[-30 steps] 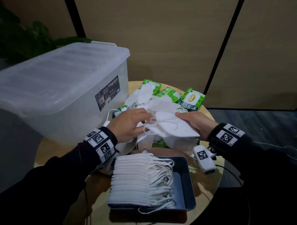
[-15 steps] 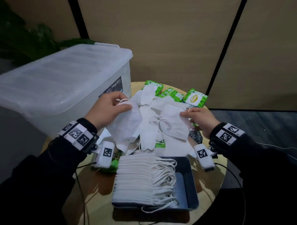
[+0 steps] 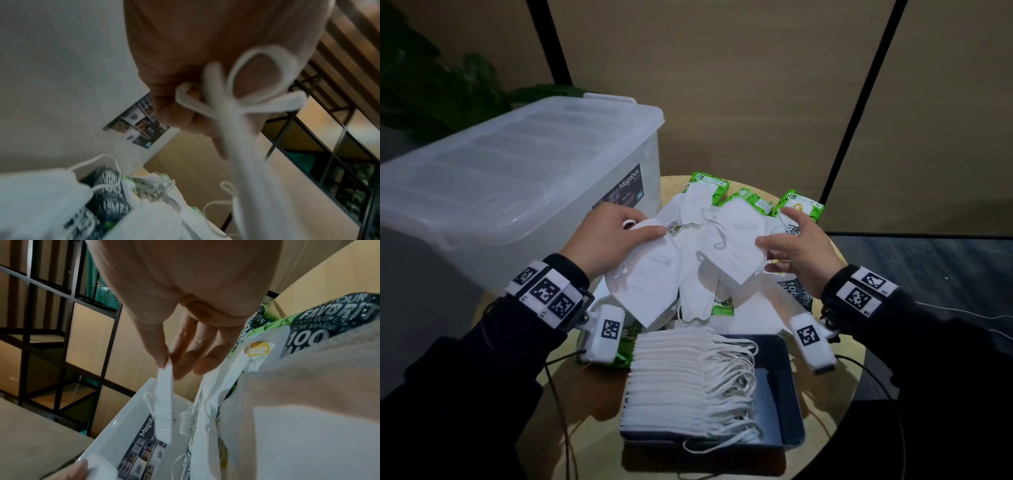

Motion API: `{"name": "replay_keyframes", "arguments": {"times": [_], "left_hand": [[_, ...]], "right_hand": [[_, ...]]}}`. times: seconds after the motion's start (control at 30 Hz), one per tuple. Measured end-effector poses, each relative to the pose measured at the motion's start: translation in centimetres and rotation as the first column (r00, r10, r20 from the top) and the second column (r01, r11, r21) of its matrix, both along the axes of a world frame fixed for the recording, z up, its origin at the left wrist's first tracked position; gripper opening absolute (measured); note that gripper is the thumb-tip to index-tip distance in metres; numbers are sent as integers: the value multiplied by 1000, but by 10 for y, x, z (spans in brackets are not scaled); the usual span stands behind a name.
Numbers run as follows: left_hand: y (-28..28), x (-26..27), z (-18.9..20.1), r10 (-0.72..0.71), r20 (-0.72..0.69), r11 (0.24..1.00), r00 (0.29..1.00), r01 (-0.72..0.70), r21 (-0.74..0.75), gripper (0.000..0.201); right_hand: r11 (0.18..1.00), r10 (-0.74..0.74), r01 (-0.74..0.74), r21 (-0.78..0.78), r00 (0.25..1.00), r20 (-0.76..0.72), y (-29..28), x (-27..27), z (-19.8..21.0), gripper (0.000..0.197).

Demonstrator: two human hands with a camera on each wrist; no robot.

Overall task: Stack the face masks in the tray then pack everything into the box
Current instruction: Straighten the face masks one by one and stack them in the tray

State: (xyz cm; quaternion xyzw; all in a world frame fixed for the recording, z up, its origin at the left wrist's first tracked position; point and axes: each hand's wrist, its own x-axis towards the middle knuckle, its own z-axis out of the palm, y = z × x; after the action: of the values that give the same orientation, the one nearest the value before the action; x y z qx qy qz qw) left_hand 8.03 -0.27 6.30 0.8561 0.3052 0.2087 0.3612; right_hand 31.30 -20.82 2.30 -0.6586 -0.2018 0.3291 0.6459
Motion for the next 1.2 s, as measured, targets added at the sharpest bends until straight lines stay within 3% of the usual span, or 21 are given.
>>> {"name": "replay_keyframes", "arguments": {"times": [0.07, 0.13, 0.33, 0.57, 0.77, 0.83, 0.93, 1.0, 1.1, 1.2], "left_hand": [[-2, 0, 2, 30, -59, 995, 998, -23, 101, 29], [0, -1, 2, 31, -14, 997, 999, -30, 72, 38], [-12, 1, 11, 6, 213, 948, 977, 63, -313, 22], [-30, 6, 15, -75, 346, 859, 935, 237, -455, 11], [-17, 2, 12, 61, 387, 909, 920, 109, -403, 25], [-13, -1, 12, 68, 395, 941, 916, 73, -332, 32], [-12, -4, 14, 71, 356, 969, 932, 20, -245, 44], [-16, -5, 15, 84, 304, 963, 949, 0, -268, 47], [-20, -5, 13, 55, 195, 949, 979, 10, -316, 35], [-26, -3, 14, 42, 228, 920, 973, 51, -388, 19]], "right_hand": [[997, -13, 9, 71, 998, 59, 3, -2, 0, 90], [994, -35, 25, 105, 995, 92, 6, -3, 0, 83], [995, -11, -9, 102, 982, 188, 8, -16, 4, 5], [984, 167, -175, 29, 970, 177, 20, -29, -1, 7], [919, 390, -394, 10, 913, 117, 25, -33, 3, 43], [925, 369, -379, 34, 916, 155, 28, -34, -1, 46], [970, 212, -229, 81, 960, 182, 30, -33, -3, 26], [986, 112, -128, 105, 983, 147, 31, -31, 0, 15], [990, 28, -38, 135, 997, 79, 33, -27, 3, 10], [987, 38, -40, 159, 999, 20, 33, -30, 4, 17]]}}
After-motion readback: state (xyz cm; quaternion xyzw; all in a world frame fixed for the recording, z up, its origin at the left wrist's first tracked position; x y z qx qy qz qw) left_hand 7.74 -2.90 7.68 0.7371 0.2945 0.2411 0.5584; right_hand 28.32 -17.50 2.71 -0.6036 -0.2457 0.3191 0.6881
